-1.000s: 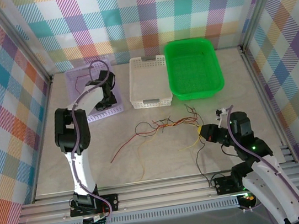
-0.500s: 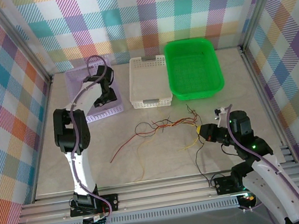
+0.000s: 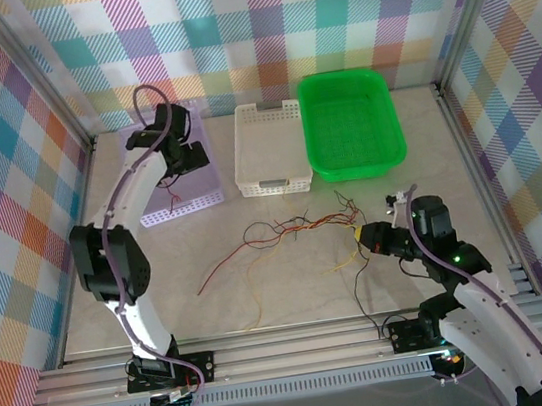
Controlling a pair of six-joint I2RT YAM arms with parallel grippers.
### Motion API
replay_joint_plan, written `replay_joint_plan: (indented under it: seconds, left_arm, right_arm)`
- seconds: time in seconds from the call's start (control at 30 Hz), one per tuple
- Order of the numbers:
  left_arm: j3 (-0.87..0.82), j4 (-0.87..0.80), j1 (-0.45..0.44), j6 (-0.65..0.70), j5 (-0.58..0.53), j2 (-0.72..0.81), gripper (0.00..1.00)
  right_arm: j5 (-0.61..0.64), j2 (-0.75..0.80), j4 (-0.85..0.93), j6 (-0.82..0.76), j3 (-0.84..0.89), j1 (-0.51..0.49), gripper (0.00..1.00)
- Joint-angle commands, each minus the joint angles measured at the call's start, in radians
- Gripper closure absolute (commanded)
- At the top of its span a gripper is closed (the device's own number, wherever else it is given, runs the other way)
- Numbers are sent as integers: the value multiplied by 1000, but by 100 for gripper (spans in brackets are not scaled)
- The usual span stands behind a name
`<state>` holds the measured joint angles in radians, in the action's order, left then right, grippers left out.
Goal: Untangle the cables
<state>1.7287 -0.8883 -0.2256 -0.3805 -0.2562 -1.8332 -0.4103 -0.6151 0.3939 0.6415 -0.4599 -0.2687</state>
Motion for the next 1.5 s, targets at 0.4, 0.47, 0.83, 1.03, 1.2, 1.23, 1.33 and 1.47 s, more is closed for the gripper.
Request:
replay_joint_plan:
  seconds: [0.4, 0.47, 0.83, 1.03, 1.2, 1.23, 1.33, 1.47]
  left_arm:
    - [-308, -47, -381, -244, 54, 594, 1]
    - [-374, -11, -468, -304, 52, 635, 1]
    - [-708, 322, -763, -388, 50, 662, 3]
    - [-767, 472, -766, -278, 68, 595, 3]
    - [-740, 578, -762, -151, 110, 486, 7]
    - [-736, 592, -761, -133, 123, 471, 9]
    - [-729, 620, -758, -108, 145, 442, 16]
    - [-744, 666, -748, -108, 162, 419, 28]
  right_arm:
    - [-142, -40, -24, -63, -76, -6, 100]
    - [-163, -40, -28, -59, -79, -6, 100]
    - [-294, -92, -135, -29, -84, -6, 100]
    - [-363, -104, -154, -6, -71, -6, 100]
    - [-408, -115, -187, 15, -61, -6, 100]
    - [-433, -125, -196, 23, -65, -6, 100]
    - [-499, -152, -193, 29, -87, -6, 100]
    - [-495, -120, -206, 37, -63, -7, 100]
